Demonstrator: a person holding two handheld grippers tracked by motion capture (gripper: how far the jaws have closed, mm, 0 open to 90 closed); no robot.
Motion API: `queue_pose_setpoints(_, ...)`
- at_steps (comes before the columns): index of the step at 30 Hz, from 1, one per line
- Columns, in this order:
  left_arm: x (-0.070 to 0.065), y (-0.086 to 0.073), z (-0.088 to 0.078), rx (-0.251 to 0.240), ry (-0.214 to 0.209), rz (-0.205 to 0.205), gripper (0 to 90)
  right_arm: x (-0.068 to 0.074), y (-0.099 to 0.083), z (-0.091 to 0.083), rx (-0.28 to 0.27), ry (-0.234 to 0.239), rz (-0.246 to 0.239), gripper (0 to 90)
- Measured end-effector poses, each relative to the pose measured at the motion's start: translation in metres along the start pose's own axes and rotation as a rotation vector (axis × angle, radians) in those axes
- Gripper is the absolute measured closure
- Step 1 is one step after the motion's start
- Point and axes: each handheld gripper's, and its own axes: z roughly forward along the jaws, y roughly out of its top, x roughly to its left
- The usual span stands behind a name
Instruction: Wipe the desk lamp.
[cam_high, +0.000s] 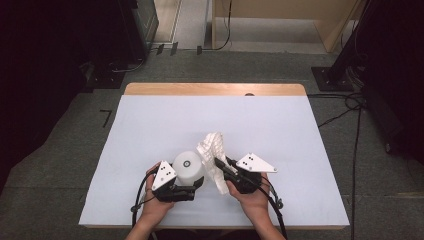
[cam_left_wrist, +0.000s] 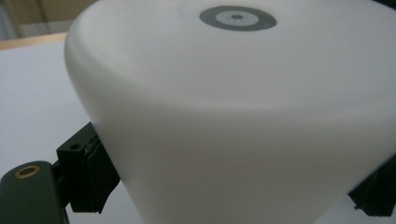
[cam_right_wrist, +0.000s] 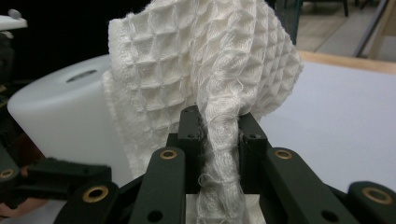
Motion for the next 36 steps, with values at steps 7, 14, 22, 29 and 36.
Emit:
queue_pose_setpoints(7, -0.002, 0.005, -0.003, -0.009, -0.038, -0.001, 8.4, 0.02, -0.001, 0.003, 0.003, 0.027, -0.081, 76.4)
queue_pose_setpoints(14, 0.003, 0.009, -0.011, -0.043, -0.072, -0.011, 8.5, 0.014, -0.018, 0.019, 0.095, -0.004, -0.064, 76.4)
queue_pose_setpoints(22, -0.001, 0.001, 0.001, 0.024, -0.049, 0.037, 8.5, 0.017, 0.001, 0.002, 0.004, 0.027, -0.055, 76.3)
queue_pose_setpoints(29, 0.0, 0.006, -0.004, -0.005, -0.05, 0.043, 8.5, 0.013, -0.014, 0.014, 0.065, 0.013, -0.028, 76.6)
queue_pose_setpoints(36, 0.0, 0.003, -0.001, 0.006, -0.019, 0.107, 8.4, 0.003, -0.01, 0.011, 0.051, 0.006, -0.001, 76.4)
